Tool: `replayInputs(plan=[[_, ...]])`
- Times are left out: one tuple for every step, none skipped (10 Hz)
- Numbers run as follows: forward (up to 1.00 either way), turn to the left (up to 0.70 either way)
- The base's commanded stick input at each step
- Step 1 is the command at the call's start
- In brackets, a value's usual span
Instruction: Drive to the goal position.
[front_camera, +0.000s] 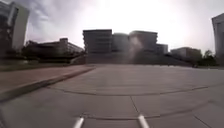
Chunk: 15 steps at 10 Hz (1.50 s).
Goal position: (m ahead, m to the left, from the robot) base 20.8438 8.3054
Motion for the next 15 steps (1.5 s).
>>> replayInputs(plan=[[1.0, 0.0], [1.0, 0.0], [1.0, 0.0], [1.0, 0.0], [1.0, 0.0], [1.0, 0.0], [1.0, 0.0], [1.0, 0.0], [1.0, 0.0], [1.0, 0.0], [1.0, 0.0], [1.0, 0.0], [1.0, 0.0], [1.0, 0.0], [1.0, -0.14]])
